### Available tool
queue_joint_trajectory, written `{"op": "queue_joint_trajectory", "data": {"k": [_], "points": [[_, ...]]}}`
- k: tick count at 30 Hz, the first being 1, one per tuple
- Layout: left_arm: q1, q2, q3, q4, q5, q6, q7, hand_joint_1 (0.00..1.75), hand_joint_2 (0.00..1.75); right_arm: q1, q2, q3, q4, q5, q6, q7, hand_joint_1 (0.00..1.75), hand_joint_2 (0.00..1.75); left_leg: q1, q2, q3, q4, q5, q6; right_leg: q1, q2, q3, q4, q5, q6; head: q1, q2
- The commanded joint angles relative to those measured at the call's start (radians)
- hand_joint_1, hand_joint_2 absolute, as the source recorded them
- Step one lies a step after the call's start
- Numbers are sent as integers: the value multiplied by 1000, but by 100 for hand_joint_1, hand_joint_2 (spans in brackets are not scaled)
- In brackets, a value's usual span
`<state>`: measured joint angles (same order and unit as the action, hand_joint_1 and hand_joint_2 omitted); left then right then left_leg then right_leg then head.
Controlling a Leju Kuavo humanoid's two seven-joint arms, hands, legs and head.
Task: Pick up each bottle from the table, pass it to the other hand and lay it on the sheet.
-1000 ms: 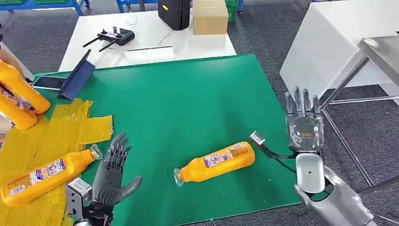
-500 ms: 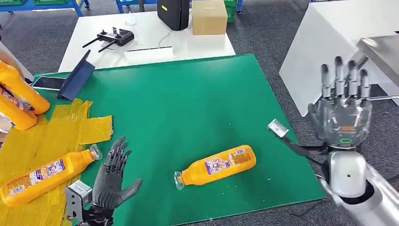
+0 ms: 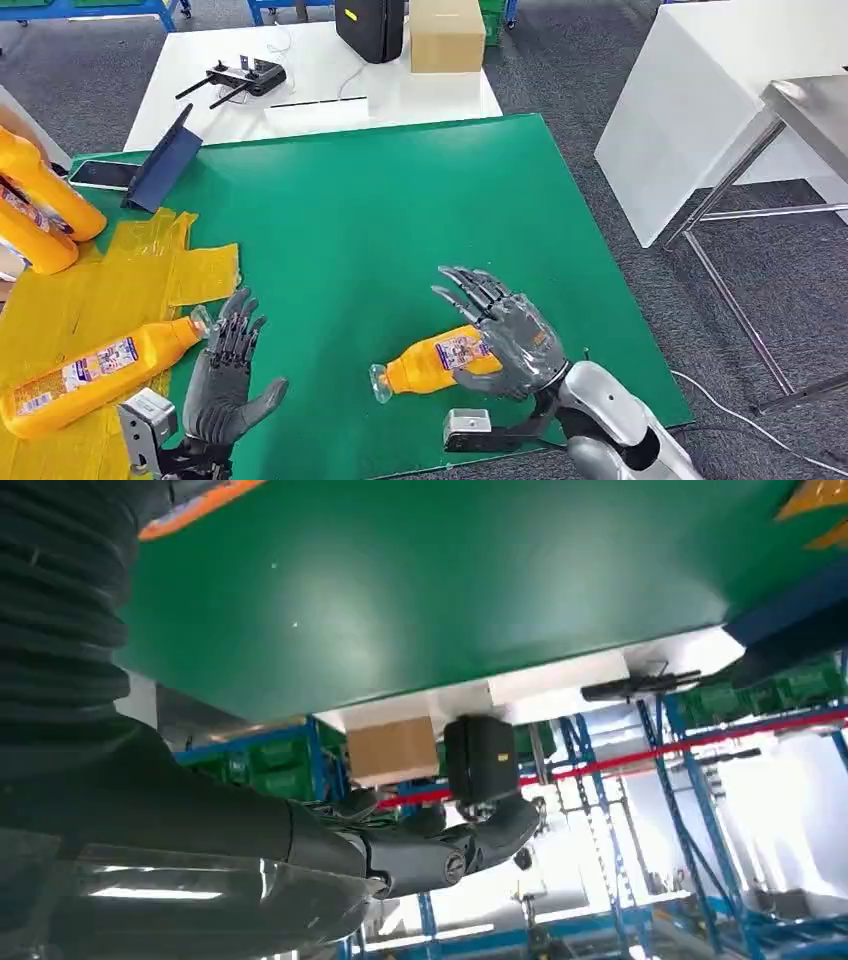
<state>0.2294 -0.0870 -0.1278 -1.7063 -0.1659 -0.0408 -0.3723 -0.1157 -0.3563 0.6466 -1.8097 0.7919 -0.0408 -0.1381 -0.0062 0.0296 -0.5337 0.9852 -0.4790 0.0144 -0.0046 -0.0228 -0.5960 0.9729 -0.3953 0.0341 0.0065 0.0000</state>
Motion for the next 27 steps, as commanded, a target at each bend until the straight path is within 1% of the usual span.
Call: {"op": "queue_joint_trajectory", "data": {"k": [1, 2, 3, 4, 5, 8, 10, 12, 14, 17, 19, 21, 23, 25, 26, 27], "points": [[-47, 15, 13, 73, 8, -8, -2, 0, 175, -26, -15, 50, 108, -33, 58, -17, 0, 175, 2, -3, 6, -2, -1, -2, 1, 3, 6, -2, -1, -1, 0, 0], [-50, 16, 11, 75, 7, -9, -3, 0, 175, -28, -25, 52, 117, -31, 60, -16, 0, 175, 2, -3, 6, -2, -1, -2, 1, 3, 7, -3, -1, -1, 0, 0], [-53, 17, 11, 79, 7, -10, -3, 0, 175, -39, -39, 62, 133, -14, 73, 0, 0, 175, 2, -4, 7, -2, -1, -3, 1, 2, 7, -3, -1, -1, 0, 0], [-57, 16, 10, 82, 7, -12, -3, 0, 175, -57, -59, 78, 156, 38, 80, 40, 0, 175, 0, -2, 3, -1, 0, -1, 0, 1, 3, -2, 0, 0, 0, 0], [-58, 15, 10, 84, 7, -13, -4, 0, 175, -66, -65, 80, 181, 43, 79, 42, 0, 175, 1, -2, 4, -1, 0, -1, 0, 1, 4, -2, 0, -1, 0, 0], [-68, 20, 4, 91, 7, -16, -3, 0, 175, -115, -71, 103, 271, 57, 108, 55, 0, 175, 2, -2, 6, -2, -1, -2, 1, 4, 6, -3, 0, -1, 0, 0], [-82, 23, -2, 102, 9, -19, -1, 0, 175, -163, -84, 135, 345, 67, 133, 67, 0, 175, 1, 0, 5, -2, -1, -1, 0, 4, 5, -3, 1, 0, 0, 0], [-87, 23, -4, 104, 9, -19, 0, 0, 175, -180, -81, 142, 379, 86, 134, 77, 0, 175, 0, 0, 2, -1, 0, -1, 0, 3, 3, -2, 1, 0, 0, 0], [-87, 23, -4, 104, 10, -19, 1, 0, 175, -185, -75, 143, 392, 86, 135, 78, 0, 175, 0, 0, 3, -1, 0, -1, 0, 2, 3, -2, 1, 0, 0, 0], [-91, 23, -11, 101, 11, -20, 5, 0, 175, -207, -53, 158, 455, 115, 135, 113, 0, 175, 1, 0, 4, -1, 0, -1, 0, 3, 3, -2, 0, 0, 0, 0], [-94, 23, -17, 103, 11, -21, 11, 0, 175, -222, -3, 163, 531, 169, 102, 150, 0, 175, 1, 0, 5, -2, -1, -1, 1, 4, 5, -2, 0, -1, 0, 0], [-94, 23, -18, 104, 11, -21, 12, 0, 175, -227, 25, 168, 563, 179, 94, 149, 0, 175, 1, 0, 6, -2, -1, -2, 1, 4, 5, -3, 0, -1, 0, 0], [-103, 24, -22, 113, 12, -23, 14, 0, 175, -232, 75, 149, 621, 150, 90, 141, 0, 175, 1, 1, 4, -2, 0, -1, 1, 4, 4, -2, 1, -1, 0, 0], [-109, 23, -22, 116, 13, -24, 15, 0, 175, -235, 87, 153, 630, 150, 91, 142, 0, 175, 2, 1, 7, -2, -1, -2, 2, 6, 6, -3, 1, -1, -1, 0], [-109, 23, -22, 116, 13, -24, 15, 0, 175, -235, 87, 153, 630, 150, 91, 142, 0, 175, 1, 1, 3, -1, 0, -1, 1, 3, 2, -2, 1, -1, 0, 0], [-109, 23, -22, 116, 13, -24, 15, 0, 175, -235, 87, 153, 630, 150, 91, 142, 0, 175, 2, -1, 5, -2, 0, -2, 1, 4, 4, -2, 1, -1, 0, 0]]}}
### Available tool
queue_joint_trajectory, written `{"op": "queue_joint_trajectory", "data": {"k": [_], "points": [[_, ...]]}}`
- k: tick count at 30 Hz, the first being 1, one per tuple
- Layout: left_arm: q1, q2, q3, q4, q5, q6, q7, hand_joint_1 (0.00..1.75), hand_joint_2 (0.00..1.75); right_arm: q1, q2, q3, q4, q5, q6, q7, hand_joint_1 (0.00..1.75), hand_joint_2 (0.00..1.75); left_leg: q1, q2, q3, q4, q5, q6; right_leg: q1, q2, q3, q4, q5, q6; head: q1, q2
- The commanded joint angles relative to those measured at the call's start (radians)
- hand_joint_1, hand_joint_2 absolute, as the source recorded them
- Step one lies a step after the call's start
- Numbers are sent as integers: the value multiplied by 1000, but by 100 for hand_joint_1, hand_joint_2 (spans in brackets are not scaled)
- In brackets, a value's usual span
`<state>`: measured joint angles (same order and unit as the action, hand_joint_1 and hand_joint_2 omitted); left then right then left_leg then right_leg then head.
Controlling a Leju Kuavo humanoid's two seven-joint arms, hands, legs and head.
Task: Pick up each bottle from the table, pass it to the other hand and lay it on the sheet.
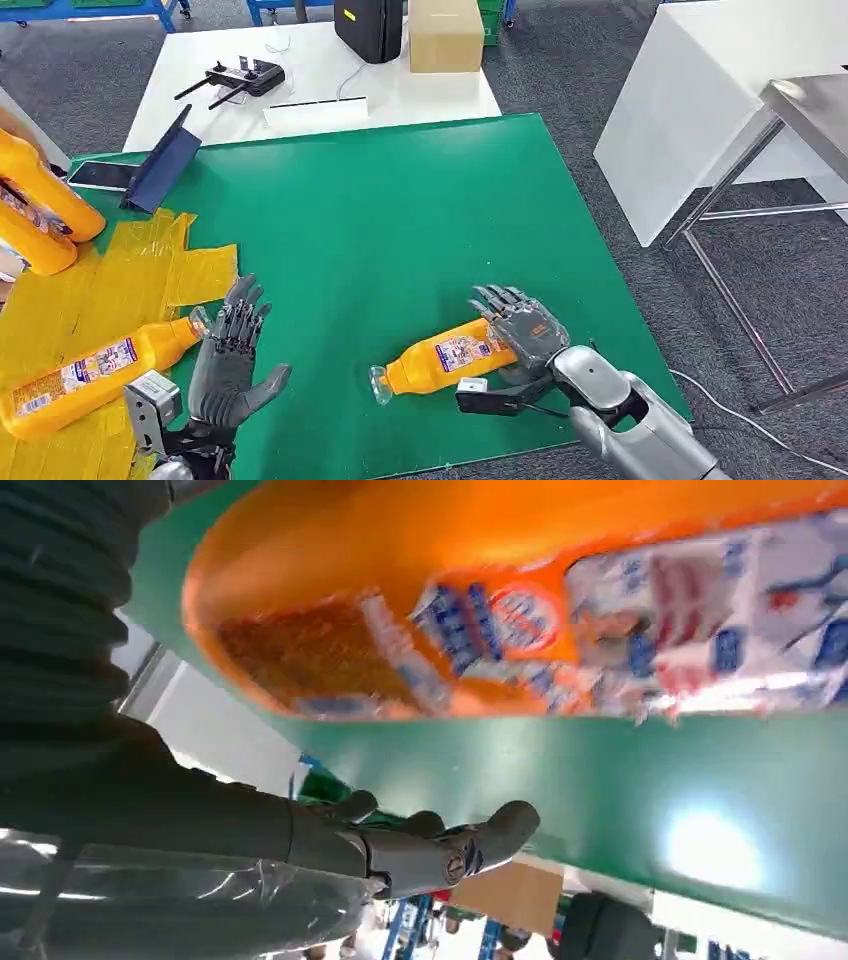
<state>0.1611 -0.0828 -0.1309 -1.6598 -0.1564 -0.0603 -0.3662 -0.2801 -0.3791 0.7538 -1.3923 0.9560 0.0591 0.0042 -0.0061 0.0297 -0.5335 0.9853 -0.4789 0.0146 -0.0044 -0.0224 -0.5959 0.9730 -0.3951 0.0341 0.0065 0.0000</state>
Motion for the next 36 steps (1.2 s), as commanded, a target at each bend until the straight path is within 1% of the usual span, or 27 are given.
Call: {"op": "queue_joint_trajectory", "data": {"k": [1, 2, 3, 4, 5, 6, 10, 13, 17, 18, 19, 20, 21, 22, 24, 25, 26, 27, 29, 30, 32, 33, 34, 36], "points": [[-40, 19, -19, 69, 4, -4, 9, 0, 175, -70, 108, 45, 214, -14, -11, -1, 0, 175, 1, -1, 3, -1, 0, -1, 0, 3, 3, -1, 0, -1, 0, 0], [-40, 19, -19, 69, 4, -4, 9, 0, 175, -70, 108, 45, 214, -14, -11, -1, 0, 175, 0, -1, 3, -1, 0, -1, 0, 2, 2, -1, 0, 0, 0, 0], [-40, 19, -19, 69, 4, -4, 9, 0, 175, -70, 108, 45, 214, -14, -11, -1, 0, 175, 2, -2, 6, -1, -1, -3, 1, 4, 5, -2, -1, -1, 0, 0], [-40, 20, -19, 69, 4, -4, 9, 0, 175, -69, 106, 44, 214, -14, -12, -2, 0, 175, 0, 0, 2, -1, 0, -1, 0, 1, 1, -1, 0, 0, -1, 0], [-40, 20, -19, 69, 4, -4, 9, 0, 175, -69, 106, 44, 214, -14, -12, -2, 0, 175, 2, -1, 5, -1, -1, -2, 1, 3, 5, -2, -1, -1, 0, 0], [-40, 19, -20, 69, 4, -4, 9, 0, 175, -69, 107, 44, 214, -14, -12, -2, 0, 175, 1, 0, 2, -1, 0, -1, 0, 2, 2, -1, 0, 0, 0, 0], [-75, 21, -42, 93, 8, -16, 13, 0, 175, -117, 177, 60, 352, -41, 25, -18, 0, 175, 1, -1, 4, -1, 0, -2, 1, 3, 4, -2, 0, -1, 0, 0], [-109, 23, -62, 133, 15, -25, 14, 0, 175, -171, 224, 101, 481, -73, 62, -62, 0, 175, 1, -1, 4, -2, 0, -2, 1, 3, 4, -2, 1, -1, 0, 0], [-147, 17, -78, 176, 29, -29, 10, 0, 175, -214, 282, 151, 617, -55, 51, -72, 0, 175, 2, -1, 7, -2, 1, -2, 1, 3, 7, -3, 1, -1, 0, 0], [-155, 16, -83, 182, 32, -29, 9, 0, 175, -222, 292, 163, 647, -49, 41, -69, 0, 175, 1, 1, 8, -2, 1, -2, 1, 3, 7, -2, 1, -1, -1, 0], [-157, 17, -85, 184, 34, -28, 9, 0, 175, -230, 298, 175, 673, -46, 39, -66, 0, 175, 2, -1, 9, -2, 1, -2, 2, 3, 8, -3, 2, -1, 0, 0], [-153, 20, -87, 181, 36, -27, 8, 0, 175, -238, 304, 187, 695, -42, 34, -64, 21, 175, 2, 0, 10, -2, 1, -2, 1, 2, 9, -3, 1, -1, 0, 0], [-142, 24, -81, 176, 38, -24, 7, 0, 175, -241, 310, 194, 701, -34, 32, -60, 119, 175, 2, 0, 11, -2, 1, -1, 1, 2, 9, -2, 1, -1, 0, 0], [-108, 37, -63, 152, 45, -23, 2, 0, 175, -251, 331, 202, 722, -29, 33, -59, 134, 175, 2, 0, 13, -2, 1, -2, 2, 3, 11, -3, 1, -1, 0, 0], [-68, 61, -26, 142, 66, -36, -16, 0, 175, -277, 373, 217, 753, -19, 46, -42, 159, 175, 2, 4, 16, -3, 0, -2, 2, 6, 13, -3, 1, -1, 0, 0], [-48, 75, 6, 142, 81, -50, -33, 0, 175, -299, 405, 219, 776, -17, 49, -29, 164, 175, 3, 5, 16, -3, 1, -2, 3, 8, 14, -3, 2, -1, 0, 0], [-44, 73, 33, 150, 80, -71, -44, 0, 175, -313, 425, 218, 801, -19, 48, -25, 169, 175, 4, 8, 16, -4, 1, -3, 3, 11, 13, -4, 3, -2, 0, 0], [-44, 69, 47, 154, 73, -84, -48, 0, 175, -317, 432, 216, 809, -21, 47, -22, 171, 175, 3, 10, 18, -3, 0, -3, 2, 12, 15, -3, 3, -2, 0, 0], [-52, 62, 58, 162, 67, -95, -49, 0, 175, -318, 432, 216, 814, -21, 44, -22, 171, 175, 3, 10, 18, -3, 0, -3, 2, 11, 15, -2, 2, -2, 0, 0], [-53, 59, 57, 161, 66, -95, -49, 0, 175, -317, 430, 217, 814, -21, 44, -22, 175, 175, 3, 11, 18, -2, 0, -3, 2, 10, 15, -2, 2, -2, 0, 0], [-60, 53, 50, 159, 50, -103, -45, 0, 175, -299, 421, 198, 808, -35, 31, -19, 175, 175, 3, 7, 17, -2, 1, -3, 3, 7, 14, -2, 2, -3, 0, 0], [-62, 50, 47, 157, 42, -104, -42, 0, 175, -287, 414, 190, 799, -37, 14, -14, 171, 175, 3, 7, 18, -2, 1, -3, 2, 6, 16, -2, 1, -2, 0, 0], [-63, 47, 45, 154, 34, -106, -37, 0, 175, -267, 410, 167, 783, -45, -21, -9, 175, 175, 3, 8, 20, -2, 0, -3, 2, 7, 17, -2, 0, -2, 0, 0], [-63, 45, 44, 153, 31, -107, -36, 0, 175, -258, 408, 161, 779, -45, -30, -7, 175, 175, 3, 5, 19, -3, 1, -3, 3, 6, 18, -3, 1, -3, 0, 0]]}}
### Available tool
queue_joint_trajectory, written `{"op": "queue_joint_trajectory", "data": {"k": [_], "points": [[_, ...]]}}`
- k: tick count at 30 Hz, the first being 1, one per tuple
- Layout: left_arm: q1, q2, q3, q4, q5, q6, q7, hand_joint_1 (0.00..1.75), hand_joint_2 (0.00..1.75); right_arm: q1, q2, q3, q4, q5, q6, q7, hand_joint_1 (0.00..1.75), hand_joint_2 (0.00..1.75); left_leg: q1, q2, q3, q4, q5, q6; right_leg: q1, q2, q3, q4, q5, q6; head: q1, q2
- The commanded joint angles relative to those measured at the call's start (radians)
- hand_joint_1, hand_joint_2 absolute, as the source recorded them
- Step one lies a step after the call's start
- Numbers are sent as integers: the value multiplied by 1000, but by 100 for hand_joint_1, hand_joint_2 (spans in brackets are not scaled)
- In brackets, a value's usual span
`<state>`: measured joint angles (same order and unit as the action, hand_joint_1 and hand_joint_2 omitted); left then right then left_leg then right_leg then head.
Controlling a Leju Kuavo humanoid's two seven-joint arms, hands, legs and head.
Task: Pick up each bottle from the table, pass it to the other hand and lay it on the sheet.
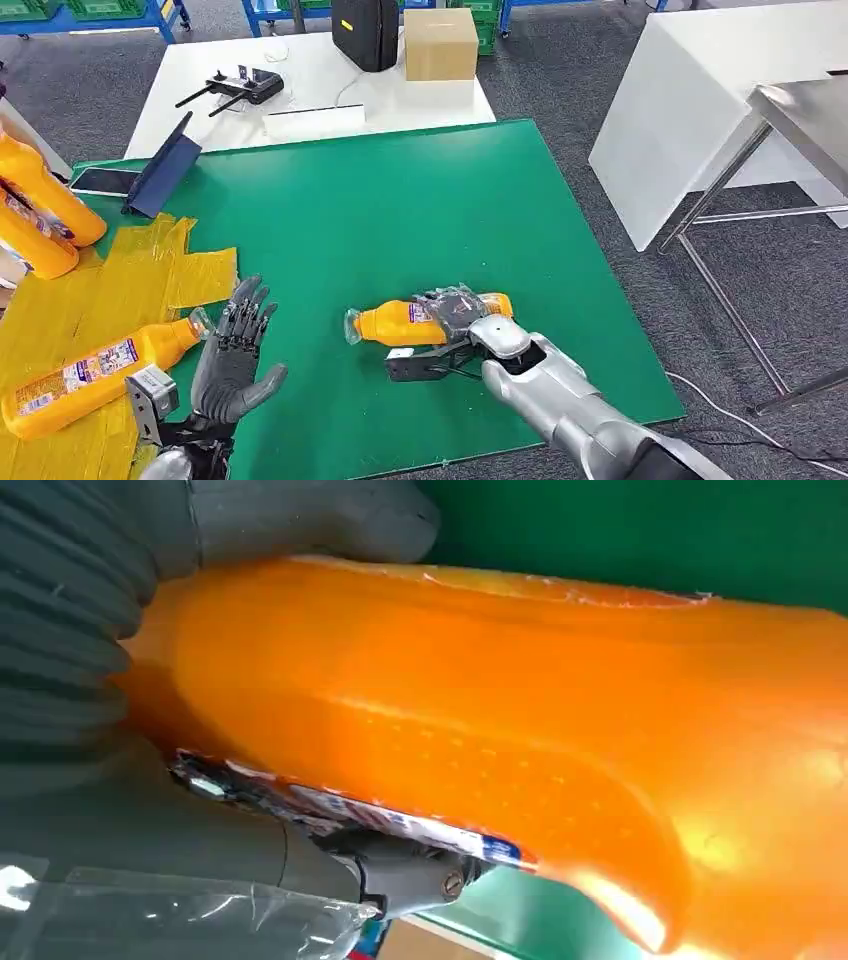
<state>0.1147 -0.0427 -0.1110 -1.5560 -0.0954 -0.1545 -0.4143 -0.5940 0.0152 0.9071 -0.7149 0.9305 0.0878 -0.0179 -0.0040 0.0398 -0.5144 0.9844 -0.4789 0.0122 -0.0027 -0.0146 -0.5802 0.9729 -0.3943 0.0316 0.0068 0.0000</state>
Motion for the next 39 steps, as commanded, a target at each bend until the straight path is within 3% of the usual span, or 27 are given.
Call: {"op": "queue_joint_trajectory", "data": {"k": [1, 7, 9, 11, 13, 16, 18, 22, 25, 28, 33, 39], "points": [[-17, 5, 24, 50, -30, -13, 12, 0, 175, 56, 14, 8, 102, -20, -59, 15, 175, 175, 1, -3, 2, -1, 0, 0, 0, -1, 2, -2, 1, -2, 0, 0], [-15, 6, 25, 51, -32, -14, 13, 0, 175, 59, 15, 2, 94, -19, -68, 19, 175, 175, 1, -6, -1, -2, 1, -1, 1, -2, 1, -3, 2, -2, 0, 0], [-23, 1, 18, 61, -44, -18, 23, 0, 175, 94, 11, -24, 60, -14, -128, 40, 175, 175, 1, -4, 1, -2, 1, -1, 1, -2, 1, -2, 2, -2, 0, 0], [-24, -22, -7, 49, -71, -21, 36, 0, 175, 205, -27, -118, -86, -5, -221, 66, 175, 175, 1, -6, 0, -2, 1, -1, 1, -3, 2, -3, 2, -2, -1, 0], [-7, -46, -42, 14, -107, 14, 79, 0, 175, 374, -36, -286, -314, -10, -404, 84, 175, 175, 1, -6, 2, -1, 0, 0, 1, -5, 3, -3, 0, -2, -1, 0], [13, -54, -103, -16, -161, 87, 140, 0, 175, 563, -34, -462, -612, -47, -476, 19, 175, 175, 1, -12, -1, 0, 0, 0, 2, -8, 1, -1, -1, -2, 0, 0], [19, -32, -121, -11, -150, 124, 158, 0, 175, 608, 14, -552, -680, -131, -475, -77, 175, 175, 1, -18, -4, 0, -1, -1, 2, -11, 0, -1, -2, -2, 0, 0], [9, 25, -138, 15, -136, 133, 160, 0, 175, 635, 105, -639, -745, -342, -490, -249, 175, 175, 2, -16, -7, 2, -3, -2, 2, -6, -4, 1, -5, 0, 0, 0], [4, 33, -151, 16, -137, 131, 161, 0, 175, 639, 126, -648, -752, -426, -473, -284, 175, 175, 0, -13, -15, 1, -1, -1, 0, -6, -11, 1, -3, 0, 0, 0], [0, 57, -180, 15, -131, 131, 188, 0, 175, 641, 162, -645, -732, -549, -468, -356, 175, 175, 0, -13, -13, 0, -1, -1, 0, -7, -11, 0, -3, 0, 0, 0], [-15, 94, -245, 7, -124, 110, 212, 0, 175, 634, 185, -595, -679, -644, -476, -421, 175, 175, 0, -11, -13, 0, -1, -1, 0, -5, -11, 0, -2, 1, 0, 0], [-115, 75, -285, 86, -101, 65, 215, 0, 175, 600, 177, -534, -618, -616, -492, -414, 175, 175, 0, -13, -13, 0, -1, -1, 0, -7, -11, -1, -2, 1, 0, 0]]}}
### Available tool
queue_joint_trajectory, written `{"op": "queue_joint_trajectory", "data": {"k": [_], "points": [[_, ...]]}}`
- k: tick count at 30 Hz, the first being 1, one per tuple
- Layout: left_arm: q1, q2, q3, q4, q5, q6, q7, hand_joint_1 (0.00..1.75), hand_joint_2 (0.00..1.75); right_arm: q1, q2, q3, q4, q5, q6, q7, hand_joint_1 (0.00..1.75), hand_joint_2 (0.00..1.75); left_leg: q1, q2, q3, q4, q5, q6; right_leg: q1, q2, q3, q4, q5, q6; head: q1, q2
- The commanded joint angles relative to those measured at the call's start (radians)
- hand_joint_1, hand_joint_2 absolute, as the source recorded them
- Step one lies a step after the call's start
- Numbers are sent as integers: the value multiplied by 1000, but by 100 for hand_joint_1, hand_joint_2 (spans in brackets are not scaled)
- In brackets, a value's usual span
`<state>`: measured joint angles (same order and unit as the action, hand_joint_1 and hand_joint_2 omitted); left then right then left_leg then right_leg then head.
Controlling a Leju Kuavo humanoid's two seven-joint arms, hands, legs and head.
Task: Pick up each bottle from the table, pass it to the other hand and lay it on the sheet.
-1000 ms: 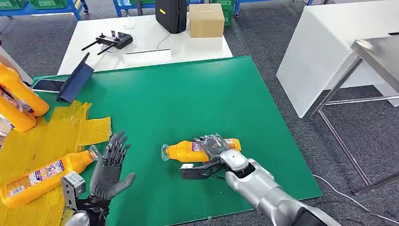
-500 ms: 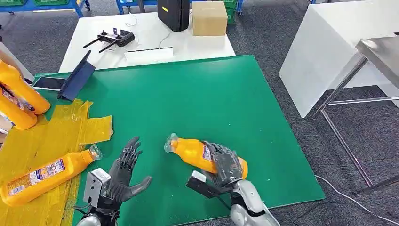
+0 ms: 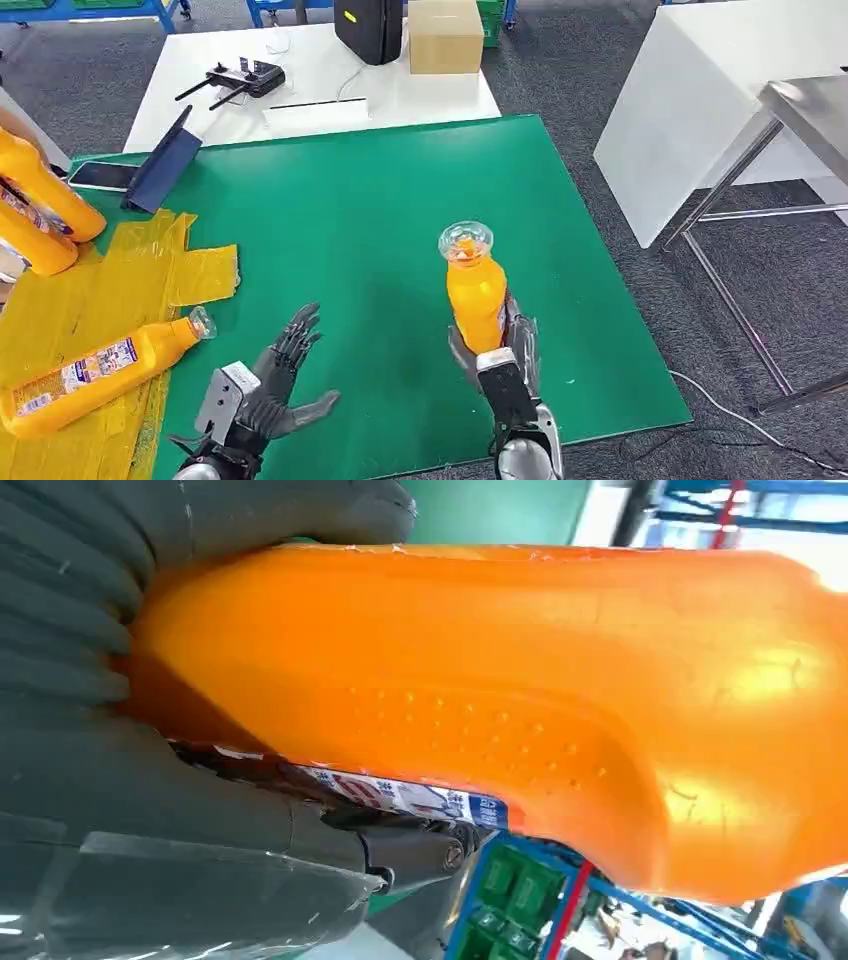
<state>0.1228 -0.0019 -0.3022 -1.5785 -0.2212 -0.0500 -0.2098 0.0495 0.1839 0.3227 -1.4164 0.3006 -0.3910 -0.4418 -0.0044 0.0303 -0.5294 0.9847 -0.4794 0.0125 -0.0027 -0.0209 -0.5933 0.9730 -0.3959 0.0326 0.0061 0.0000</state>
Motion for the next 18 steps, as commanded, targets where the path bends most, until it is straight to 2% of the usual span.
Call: {"op": "queue_joint_trajectory", "data": {"k": [1, 7, 12, 18], "points": [[-137, 32, -105, 117, 26, -47, 9, 0, 175, -50, 11, 62, 97, 20, -10, 12, 175, 175, 1, -3, 2, -1, 0, -1, 1, 0, 3, -1, 0, 0, 0, 0], [-152, 27, -115, 126, 27, -51, 6, 0, 175, -58, 17, 77, 116, 29, -13, 15, 175, 175, 0, -2, 2, -1, 0, -1, 0, 1, 3, -1, 0, 0, 0, 0], [-233, 31, -184, 158, 90, -105, -12, 0, 175, -147, 22, 188, 256, 60, 0, 29, 175, 175, 1, -2, 2, -1, 0, -1, 0, 1, 2, -1, 0, 0, 0, 0], [-269, 31, -230, 165, 105, -109, -5, 0, 175, -222, 23, 317, 406, 110, 36, 64, 175, 175, 1, -1, 2, -1, 0, -1, 0, 2, 2, -2, 1, 0, 0, 0]]}}
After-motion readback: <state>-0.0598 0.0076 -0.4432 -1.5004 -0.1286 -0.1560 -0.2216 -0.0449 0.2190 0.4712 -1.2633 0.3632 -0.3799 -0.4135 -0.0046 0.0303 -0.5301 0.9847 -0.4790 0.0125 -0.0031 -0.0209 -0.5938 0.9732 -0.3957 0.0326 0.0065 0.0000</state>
